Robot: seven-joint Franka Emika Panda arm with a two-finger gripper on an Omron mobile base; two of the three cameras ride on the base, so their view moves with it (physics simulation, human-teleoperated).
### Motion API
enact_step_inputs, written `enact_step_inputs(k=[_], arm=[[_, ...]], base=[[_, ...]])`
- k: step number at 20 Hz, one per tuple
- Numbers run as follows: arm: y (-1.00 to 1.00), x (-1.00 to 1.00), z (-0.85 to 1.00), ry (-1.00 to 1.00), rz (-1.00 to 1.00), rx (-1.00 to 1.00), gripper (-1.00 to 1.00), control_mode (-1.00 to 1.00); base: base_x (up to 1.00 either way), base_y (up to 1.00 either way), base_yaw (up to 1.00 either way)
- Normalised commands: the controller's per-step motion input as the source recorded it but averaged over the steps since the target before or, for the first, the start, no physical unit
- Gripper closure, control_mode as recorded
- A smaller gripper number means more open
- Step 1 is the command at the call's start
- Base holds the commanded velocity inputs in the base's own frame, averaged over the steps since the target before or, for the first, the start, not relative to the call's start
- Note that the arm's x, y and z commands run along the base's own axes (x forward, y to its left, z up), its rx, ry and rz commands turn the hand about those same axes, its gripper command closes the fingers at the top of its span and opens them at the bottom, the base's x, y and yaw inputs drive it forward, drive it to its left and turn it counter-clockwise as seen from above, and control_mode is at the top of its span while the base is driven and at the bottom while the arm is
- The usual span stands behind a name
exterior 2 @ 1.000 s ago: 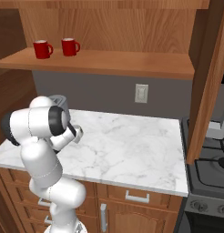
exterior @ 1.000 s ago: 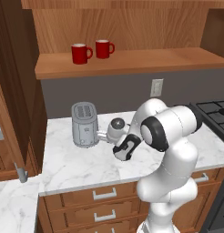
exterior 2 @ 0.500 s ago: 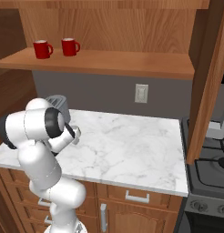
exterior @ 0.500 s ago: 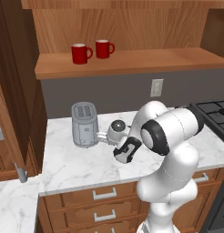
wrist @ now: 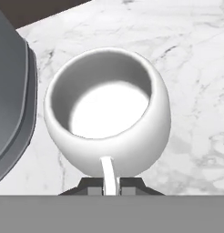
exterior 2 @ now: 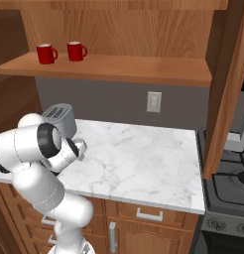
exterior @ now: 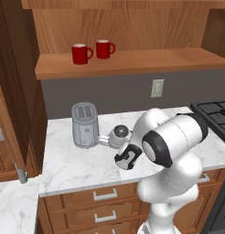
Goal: Pick the mug on the counter and place it in the cabinet with the handle facing the right, like the mugs already inside.
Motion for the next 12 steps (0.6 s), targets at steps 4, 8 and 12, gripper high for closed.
enact_step_inputs(k=[4, 8, 12], arm=[[0.00, -0.15, 0.34, -0.04, 0.00, 0.00, 1.00, -1.00], [0.00, -0.02, 0.46, -0.02, 0.00, 0.00, 1.00, -1.00], [0.00, 0.00, 0.53, 0.00, 0.00, 0.00, 1.00, -1.00]], base=[[0.00, 0.00, 0.00], [0.00, 0.00, 0.00], [0.00, 0.00, 0.00]])
